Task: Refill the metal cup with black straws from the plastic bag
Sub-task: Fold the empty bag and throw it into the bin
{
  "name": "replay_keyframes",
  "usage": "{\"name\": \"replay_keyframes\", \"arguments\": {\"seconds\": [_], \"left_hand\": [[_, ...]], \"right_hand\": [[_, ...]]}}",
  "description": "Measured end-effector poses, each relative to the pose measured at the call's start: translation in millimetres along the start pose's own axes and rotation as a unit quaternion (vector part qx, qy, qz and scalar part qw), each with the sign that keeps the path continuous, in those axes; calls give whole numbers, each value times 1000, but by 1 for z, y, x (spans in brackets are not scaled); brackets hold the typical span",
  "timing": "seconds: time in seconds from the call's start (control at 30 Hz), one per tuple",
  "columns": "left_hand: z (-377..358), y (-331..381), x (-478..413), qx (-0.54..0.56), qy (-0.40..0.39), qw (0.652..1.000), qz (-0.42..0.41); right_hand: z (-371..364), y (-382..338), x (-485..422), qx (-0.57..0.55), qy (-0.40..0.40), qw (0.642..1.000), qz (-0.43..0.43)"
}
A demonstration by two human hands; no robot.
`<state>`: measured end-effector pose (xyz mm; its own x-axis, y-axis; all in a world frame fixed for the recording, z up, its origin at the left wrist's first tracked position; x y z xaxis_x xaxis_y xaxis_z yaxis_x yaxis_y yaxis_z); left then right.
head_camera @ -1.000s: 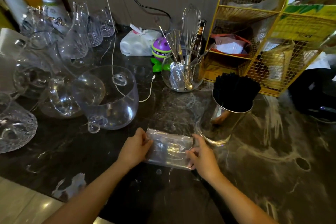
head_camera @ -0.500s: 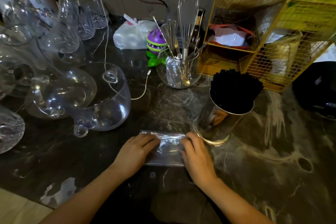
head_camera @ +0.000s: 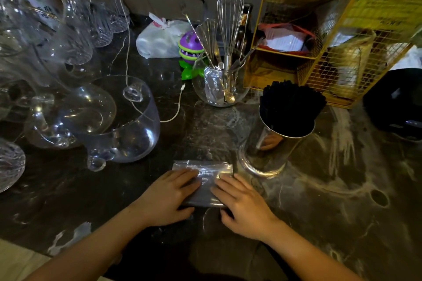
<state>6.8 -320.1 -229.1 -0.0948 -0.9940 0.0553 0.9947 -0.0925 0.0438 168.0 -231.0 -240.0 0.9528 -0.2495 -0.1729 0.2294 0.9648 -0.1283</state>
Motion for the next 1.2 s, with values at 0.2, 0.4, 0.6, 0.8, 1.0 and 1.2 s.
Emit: {"name": "replay_keyframes", "arguments": {"seconds": [0.2, 0.4, 0.6, 0.8, 1.0, 1.2], "left_hand": [[-2, 5, -5, 63, 0, 998, -2], [11, -13, -6, 297, -53, 951, 67], [9, -27, -15, 396, -49, 907, 132], [4, -38, -27, 361, -60, 922, 128], [6, -49, -39, 350, -107, 920, 139], [10, -45, -46, 377, -210, 887, 163]], "right_hand": [[2, 0, -6, -50, 21, 998, -18], [9, 13, -10, -289, -21, 937, -193], [12, 23, -27, -357, -28, 903, -237], [5, 31, -40, -318, -38, 908, -271], [-1, 33, -44, -335, -90, 885, -311], [-3, 32, -43, -351, -152, 863, -329]]}}
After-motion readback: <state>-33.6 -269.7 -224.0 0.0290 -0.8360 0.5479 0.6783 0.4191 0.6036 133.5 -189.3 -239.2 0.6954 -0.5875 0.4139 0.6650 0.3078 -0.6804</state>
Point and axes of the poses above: each hand's wrist, its own x-axis away from the middle knuckle, its own z-axis out of the back of the hand, y = z × x, the point moved 3 cm from there along -x, towards the middle knuckle
